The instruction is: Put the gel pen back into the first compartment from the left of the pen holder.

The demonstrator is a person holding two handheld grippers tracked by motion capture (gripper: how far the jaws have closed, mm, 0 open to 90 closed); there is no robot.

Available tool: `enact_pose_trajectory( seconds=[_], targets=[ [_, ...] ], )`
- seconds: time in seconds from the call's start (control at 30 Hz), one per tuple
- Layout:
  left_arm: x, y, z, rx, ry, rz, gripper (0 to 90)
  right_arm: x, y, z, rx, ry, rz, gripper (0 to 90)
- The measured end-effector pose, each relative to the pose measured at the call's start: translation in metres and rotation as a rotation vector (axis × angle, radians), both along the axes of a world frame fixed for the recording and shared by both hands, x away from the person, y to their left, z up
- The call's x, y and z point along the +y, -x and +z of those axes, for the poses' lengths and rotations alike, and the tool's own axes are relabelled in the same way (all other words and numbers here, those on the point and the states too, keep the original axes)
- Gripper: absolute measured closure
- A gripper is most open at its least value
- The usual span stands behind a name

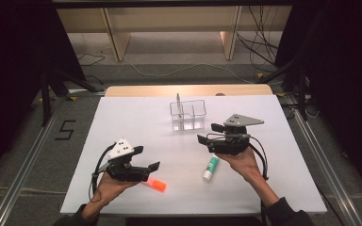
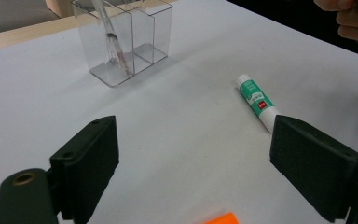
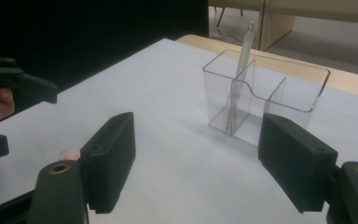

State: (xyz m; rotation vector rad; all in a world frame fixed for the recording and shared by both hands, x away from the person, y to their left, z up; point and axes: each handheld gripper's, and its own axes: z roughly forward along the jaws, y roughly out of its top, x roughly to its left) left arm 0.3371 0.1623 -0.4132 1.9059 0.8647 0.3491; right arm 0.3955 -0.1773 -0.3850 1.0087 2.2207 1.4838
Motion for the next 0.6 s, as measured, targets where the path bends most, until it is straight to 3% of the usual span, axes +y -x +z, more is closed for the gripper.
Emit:
enact_pose_trajectory(
  seconds=[0.4,0.6],
  targets=[
    [-0.005,-0.005,0.0,0.033,-0.095,-0.068,15.0,-0.021,0.02,-0.01,0.009,-0.019,-0.009,28.2],
    [-0.008,-0.009,-0.001,0.055,-0.15,-0.102,15.1,-0.033,0.035,-0.016,-0.001,-0.054,-0.012,28.2]
  ],
)
